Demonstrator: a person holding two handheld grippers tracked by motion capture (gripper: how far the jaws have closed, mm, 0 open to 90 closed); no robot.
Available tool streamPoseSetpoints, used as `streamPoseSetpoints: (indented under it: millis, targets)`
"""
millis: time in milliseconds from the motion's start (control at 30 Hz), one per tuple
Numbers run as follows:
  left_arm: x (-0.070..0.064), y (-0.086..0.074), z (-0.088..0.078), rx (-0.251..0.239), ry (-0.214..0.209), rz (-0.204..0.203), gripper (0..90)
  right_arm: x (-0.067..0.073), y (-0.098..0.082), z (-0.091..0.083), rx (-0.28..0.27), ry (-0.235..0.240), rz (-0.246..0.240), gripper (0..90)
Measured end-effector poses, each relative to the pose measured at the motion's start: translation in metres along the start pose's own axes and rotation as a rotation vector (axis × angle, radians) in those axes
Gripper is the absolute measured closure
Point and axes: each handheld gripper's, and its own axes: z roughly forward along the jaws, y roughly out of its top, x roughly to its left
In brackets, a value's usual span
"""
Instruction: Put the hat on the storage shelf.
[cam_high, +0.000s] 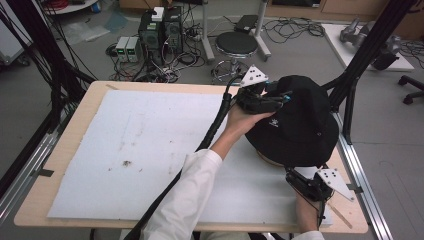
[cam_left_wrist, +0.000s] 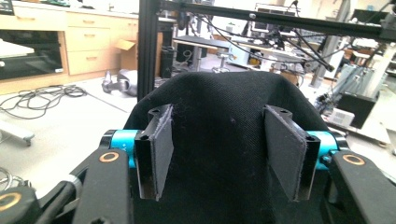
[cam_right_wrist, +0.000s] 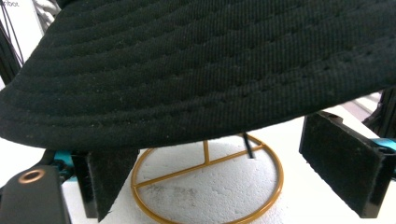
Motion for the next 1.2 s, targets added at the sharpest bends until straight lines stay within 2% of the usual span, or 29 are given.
streamPoseSetpoints:
  millis: [133,233,333,467,600,667,700,833,933,1200]
  targets:
    - [0.003,-0.001,-0.009,-0.016,0.015,0.022,39.0,-0.001,0.000,0.001,0.003,0.001,-0.001,11.4]
    - [0.006,0.000,-0.017,-0.027,0.041,0.040,37.4,-0.001,0.000,0.000,0.006,0.000,-0.001,11.4]
    - [0.010,0.002,-0.031,-0.060,0.072,0.051,37.3,-0.001,-0.001,0.001,0.003,-0.003,-0.001,11.4]
    - [0.018,0.007,-0.049,-0.078,0.123,0.068,36.7,-0.001,-0.001,0.001,0.010,-0.016,-0.010,11.4]
    - [0.023,0.011,-0.062,-0.092,0.148,0.071,36.4,-0.001,-0.001,0.000,0.010,-0.021,-0.008,11.4]
    - [0.026,0.012,-0.075,-0.107,0.169,0.074,36.3,0.000,-0.001,0.000,0.012,-0.018,-0.005,11.4]
    - [0.026,0.012,-0.075,-0.107,0.169,0.074,36.1,0.000,-0.001,0.001,0.012,-0.018,-0.004,11.4]
    - [0.031,0.009,-0.096,-0.131,0.219,0.103,35.3,0.000,-0.001,0.000,0.011,-0.017,-0.005,11.4]
    - [0.034,0.006,-0.111,-0.143,0.254,0.120,34.9,0.001,-0.001,0.000,0.007,-0.018,-0.027,11.4]
    - [0.044,0.001,-0.141,-0.164,0.306,0.113,33.7,0.002,-0.001,0.001,0.011,-0.017,-0.020,11.4]
